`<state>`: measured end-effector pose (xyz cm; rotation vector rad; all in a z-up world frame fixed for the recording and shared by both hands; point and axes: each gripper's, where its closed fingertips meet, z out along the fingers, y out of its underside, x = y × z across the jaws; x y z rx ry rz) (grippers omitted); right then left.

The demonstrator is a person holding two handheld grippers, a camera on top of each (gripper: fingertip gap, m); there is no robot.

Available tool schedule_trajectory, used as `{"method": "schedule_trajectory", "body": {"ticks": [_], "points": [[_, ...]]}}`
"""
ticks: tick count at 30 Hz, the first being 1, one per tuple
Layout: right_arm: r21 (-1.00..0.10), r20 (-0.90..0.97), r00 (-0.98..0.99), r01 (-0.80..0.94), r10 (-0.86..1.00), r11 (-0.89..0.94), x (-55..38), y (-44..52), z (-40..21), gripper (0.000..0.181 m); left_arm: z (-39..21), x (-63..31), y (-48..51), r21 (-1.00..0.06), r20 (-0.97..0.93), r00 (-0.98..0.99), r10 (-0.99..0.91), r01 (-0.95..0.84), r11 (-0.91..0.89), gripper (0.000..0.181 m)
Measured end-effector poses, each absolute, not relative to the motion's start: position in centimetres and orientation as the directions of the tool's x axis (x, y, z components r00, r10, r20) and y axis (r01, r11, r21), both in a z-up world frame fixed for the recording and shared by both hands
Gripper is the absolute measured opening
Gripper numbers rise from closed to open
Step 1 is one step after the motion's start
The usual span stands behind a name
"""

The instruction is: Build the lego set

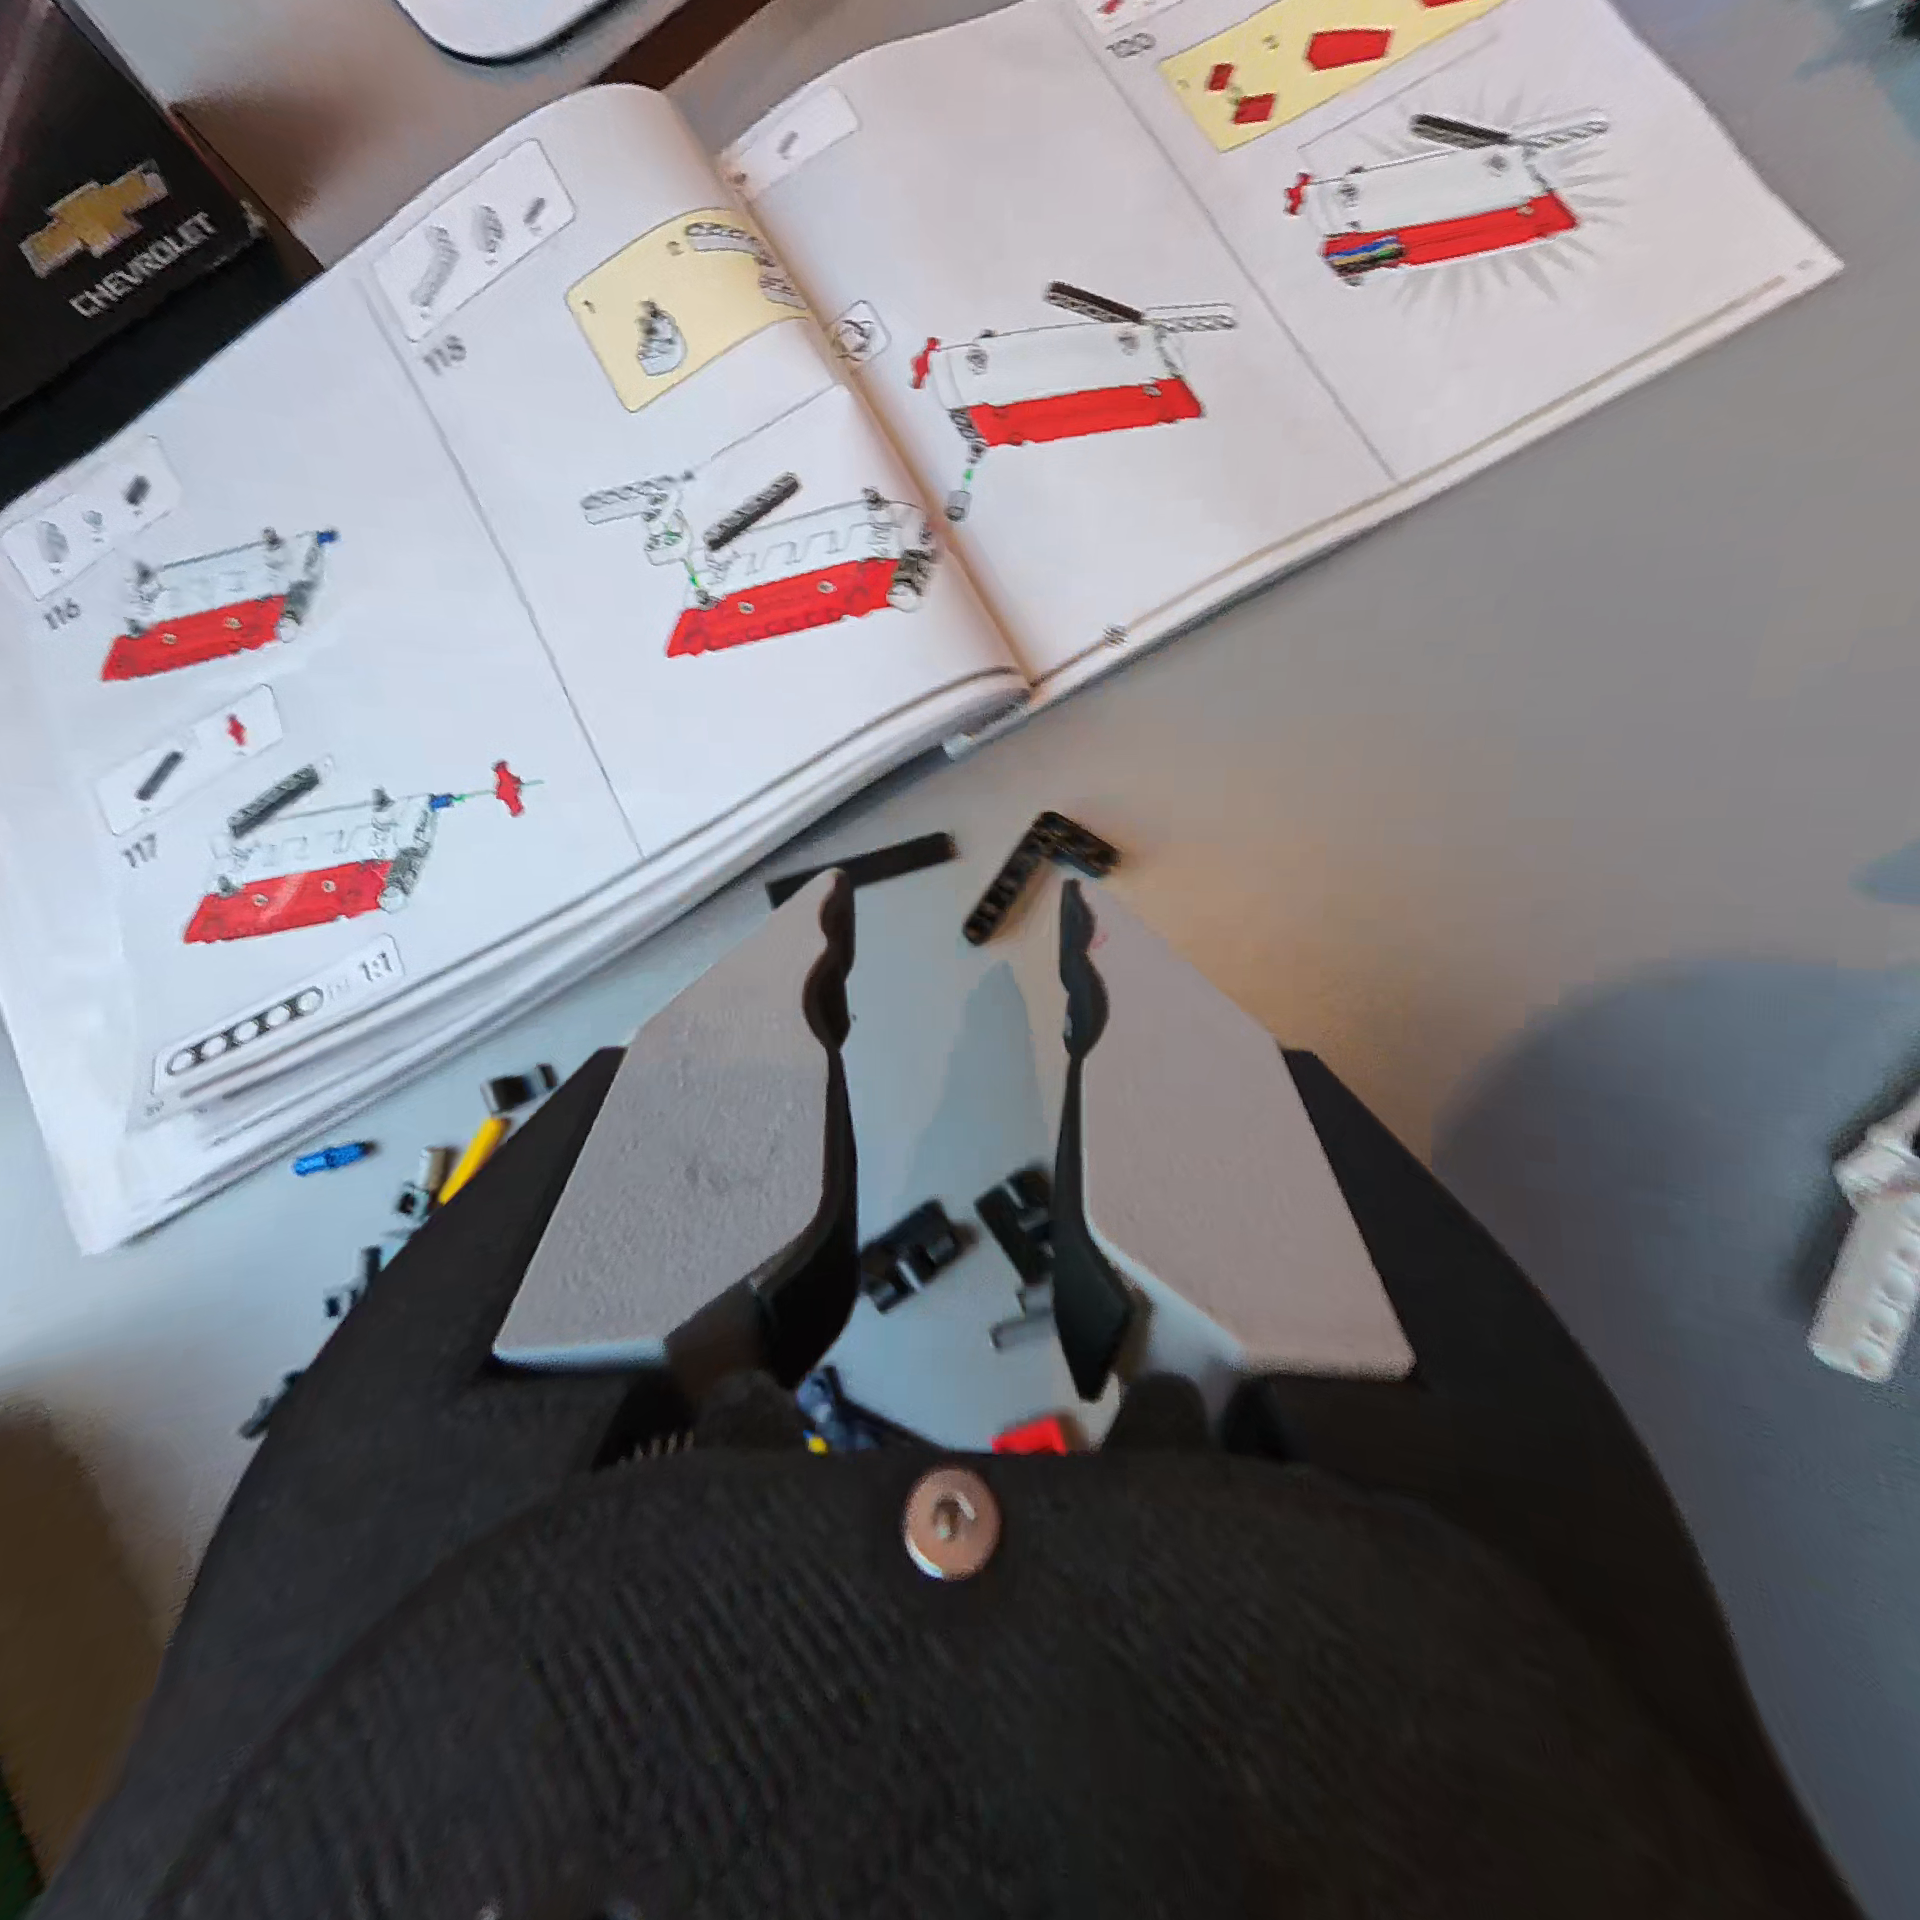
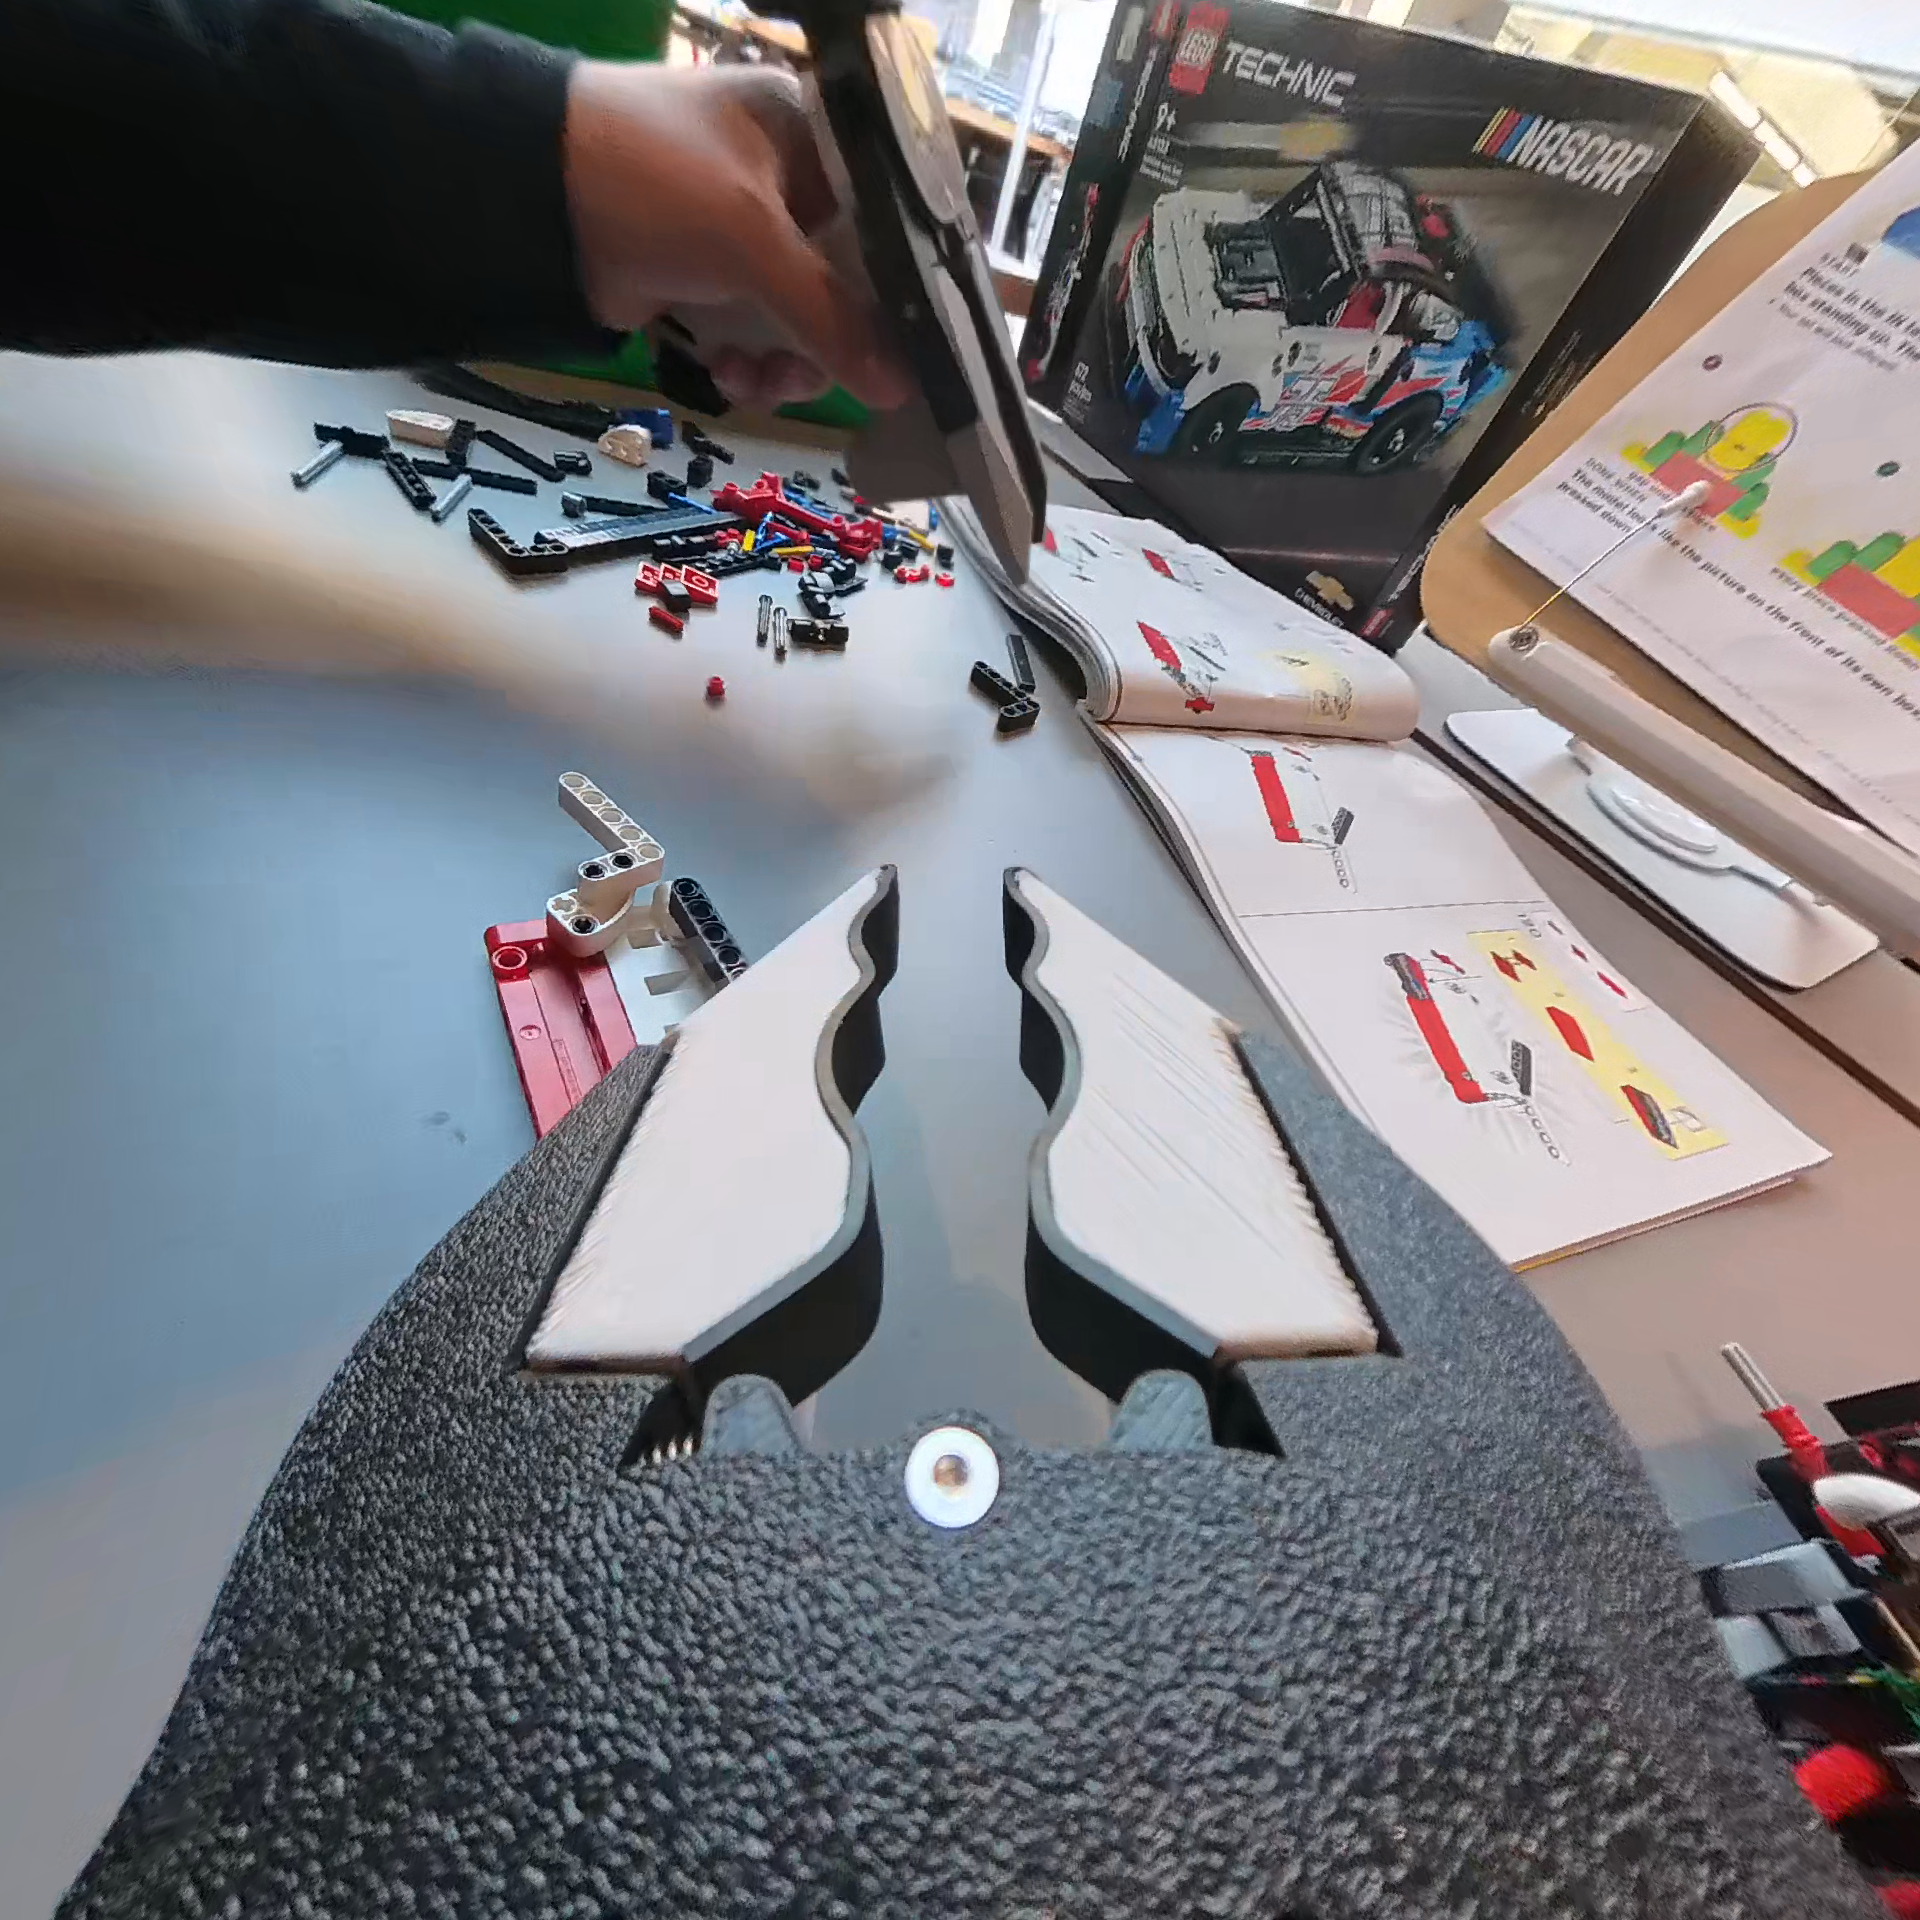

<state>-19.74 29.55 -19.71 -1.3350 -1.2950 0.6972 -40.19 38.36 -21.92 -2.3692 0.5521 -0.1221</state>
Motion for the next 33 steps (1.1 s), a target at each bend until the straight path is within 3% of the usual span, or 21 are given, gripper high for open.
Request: {"method": "schedule_trajectory", "body": {"ticks": [8, 18, 33], "points": [[-0.9, 0.145, 0.029, 0.418, 0.989, 0.12, -20.5, 27.5, -22.2, 0.034, -23.3, -36.6, 32.6, -0.634, 0.027, 0.862, -0.507, -0.377, -0.675, 0.036], [-0.903, 0.087, 0.002, 0.422, 0.996, 0.078, -20.4, 27.2, -22.4, 0.045, -24.5, -35.3, 32.1, -0.634, 0.078, 0.862, -0.501, -0.345, -0.692, 0.033], [-0.924, 0.105, 0.033, 0.373, 0.994, 0.085, -19.9, 27.4, -21.5, 0.045, -25.1, -33.2, 30.3, -0.617, 0.102, 0.836, -0.54, -0.372, -0.694, 0.033]]}}
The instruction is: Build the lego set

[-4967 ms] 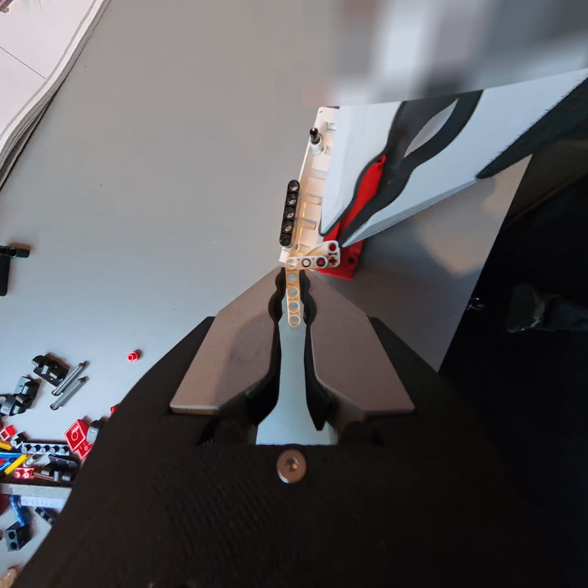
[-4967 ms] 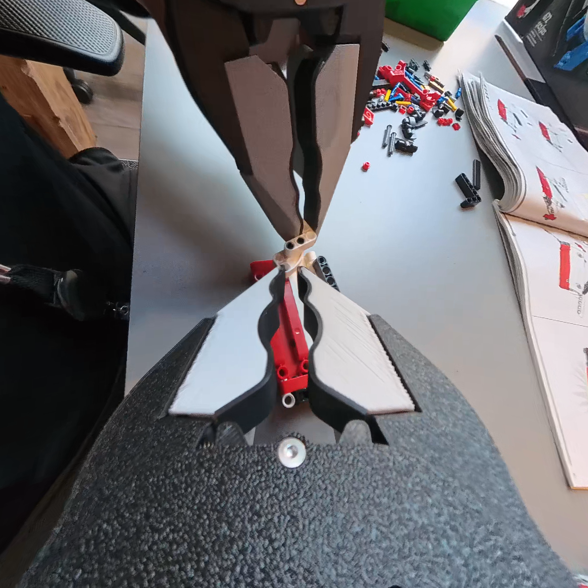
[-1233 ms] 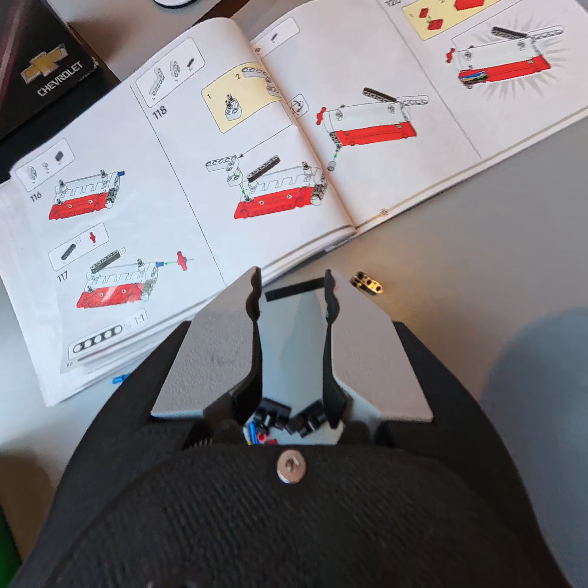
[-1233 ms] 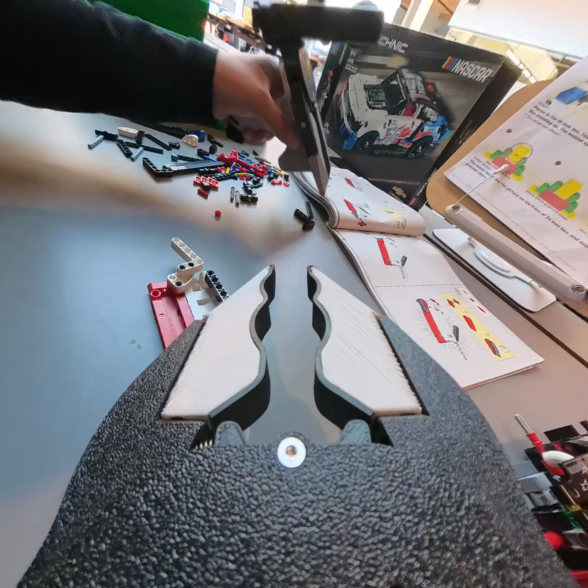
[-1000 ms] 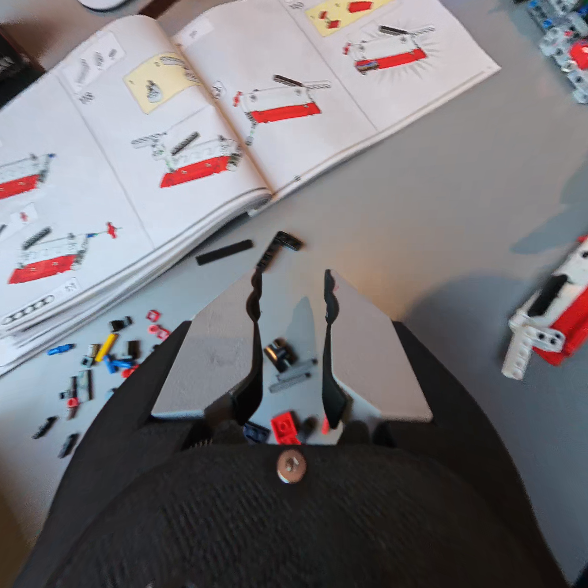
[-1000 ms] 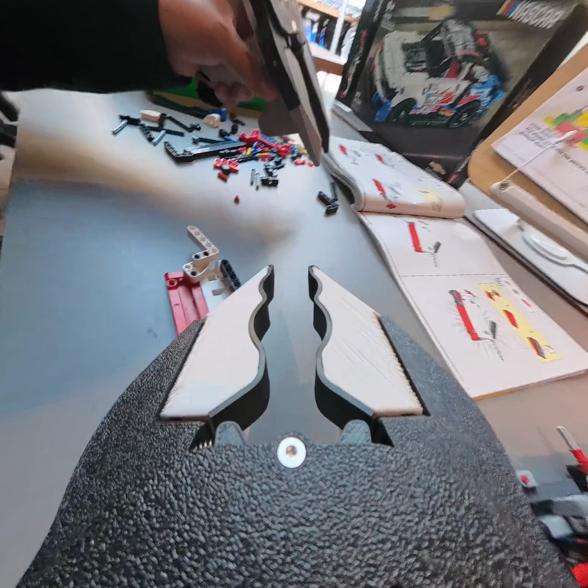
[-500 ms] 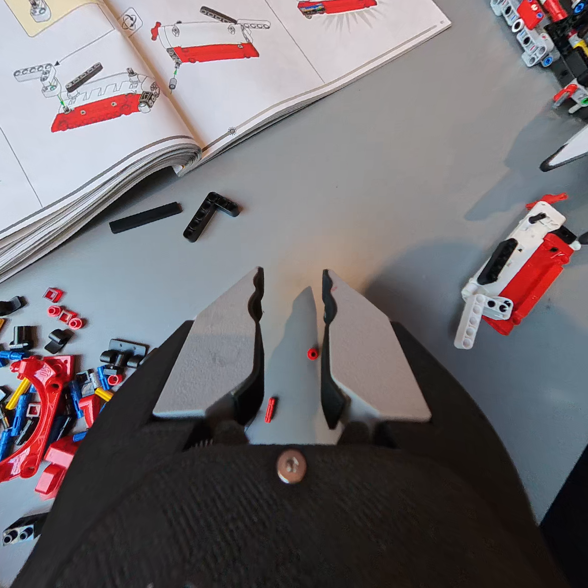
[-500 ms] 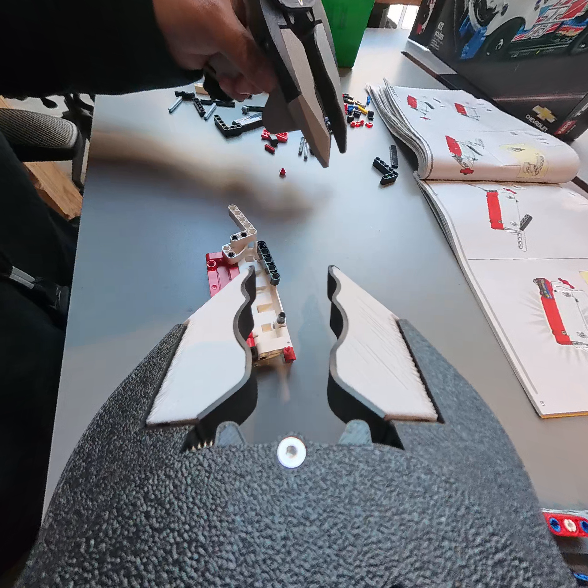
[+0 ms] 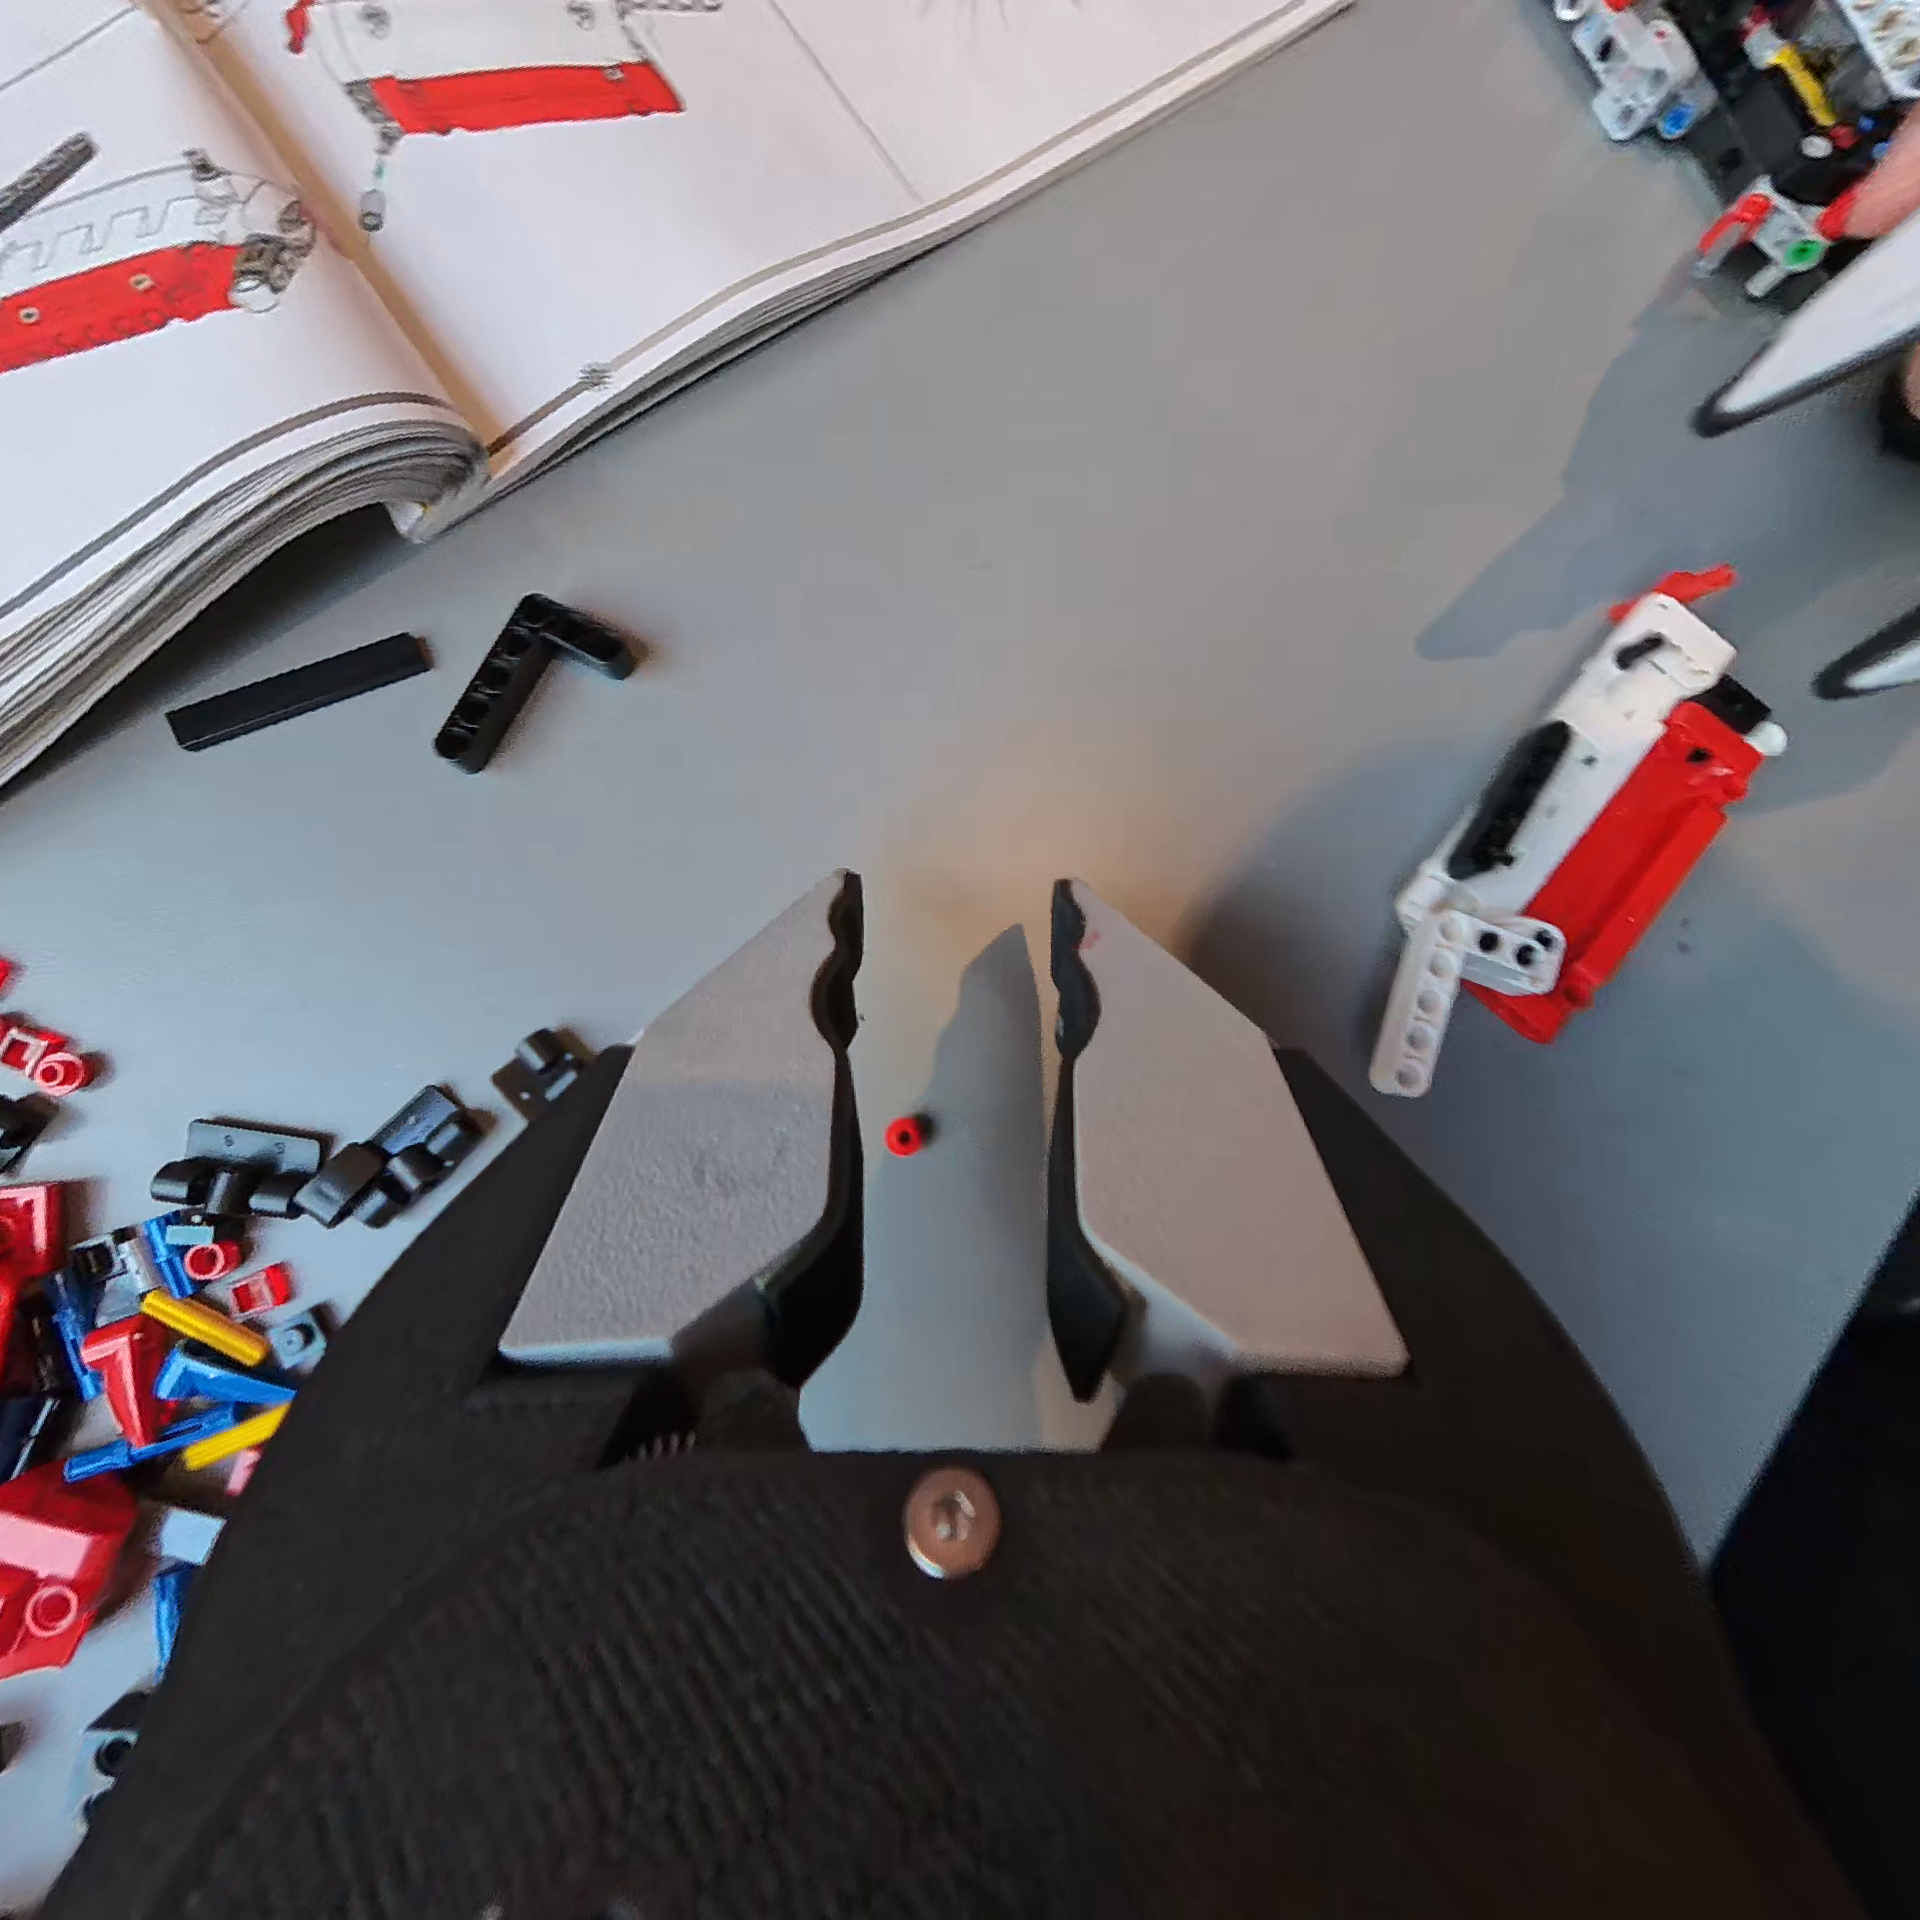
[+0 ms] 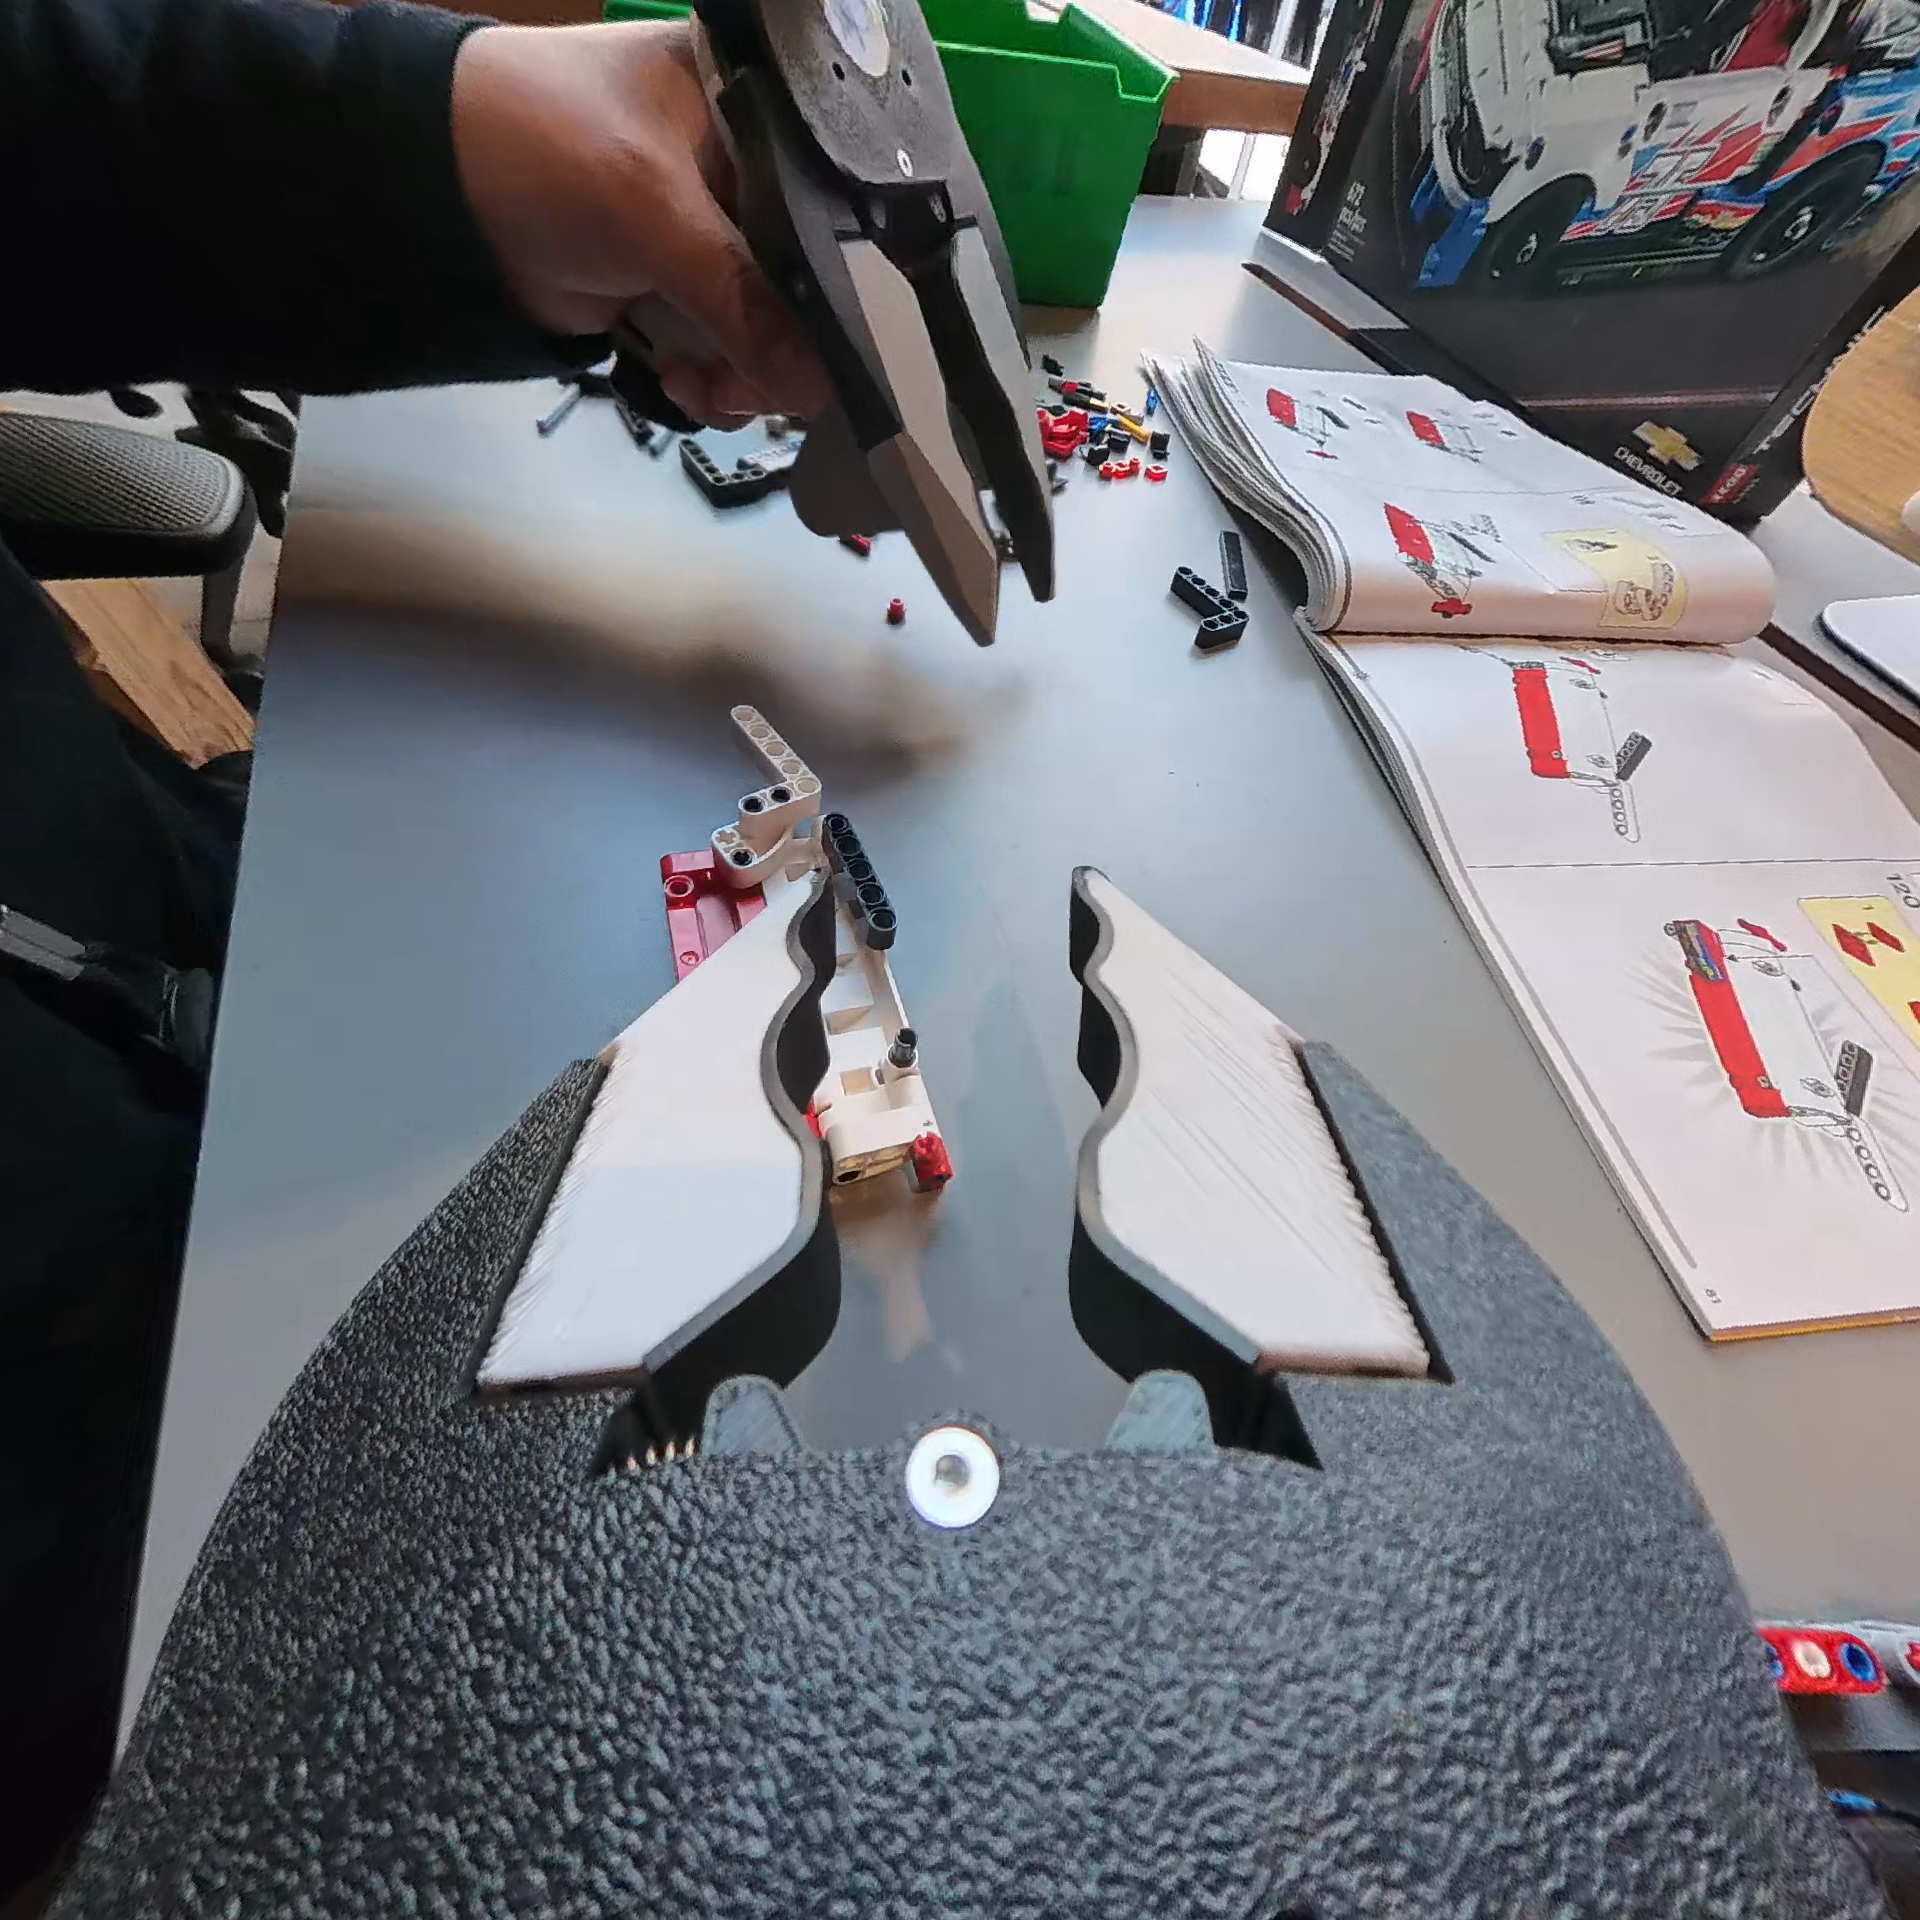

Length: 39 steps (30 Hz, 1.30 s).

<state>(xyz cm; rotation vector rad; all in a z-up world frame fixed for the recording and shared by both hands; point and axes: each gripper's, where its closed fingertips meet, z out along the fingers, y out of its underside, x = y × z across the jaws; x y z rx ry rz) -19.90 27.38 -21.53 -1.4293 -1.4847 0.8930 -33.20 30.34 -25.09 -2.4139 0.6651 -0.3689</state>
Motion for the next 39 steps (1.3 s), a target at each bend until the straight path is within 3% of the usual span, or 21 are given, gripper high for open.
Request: {"method": "schedule_trajectory", "body": {"ticks": [10, 15, 19, 24, 34, 39], "points": [[-0.808, 0.143, -0.097, 0.563, 0.985, 0.173, -19.4, 25.0, -25.1, 0.059, -25.4, -27.9, 23.6, -0.598, 0.2, 0.589, -0.783, -0.56, -0.574, 0.037], [-0.735, 0.147, -0.158, 0.643, 0.976, 0.215, -19.5, 24.4, -26.8, 0.059, -26.3, -25.8, 22.7, -0.599, 0.173, 0.539, -0.824, -0.607, -0.522, 0.025], [-0.735, 0.131, -0.169, 0.645, 0.977, 0.21, -19.6, 24.3, -26.9, 0.056, -27.0, -25.7, 23.4, -0.577, 0.055, 0.535, -0.843, -0.672, -0.464, 0.005], [-0.735, 0.113, -0.199, 0.643, 0.973, 0.217, -19.6, 24.1, -26.9, 0.055, -27.0, -25.6, 24.2, -0.567, 0.009, 0.497, -0.868, -0.712, -0.414, 0.004], [-0.734, 0.119, -0.263, 0.626, 0.957, 0.263, -19.8, 24.0, -26.9, 0.052, -27.1, -25.3, 24.7, -0.444, -0.137, 0.193, -0.972, -0.889, -0.114, 0.004], [-0.734, 0.108, -0.271, 0.627, 0.957, 0.261, -19.9, 24.0, -26.9, 0.052, -27.2, -24.7, 24.8, -0.445, -0.105, 0.176, -0.979, -0.888, -0.112, 0.005]]}}
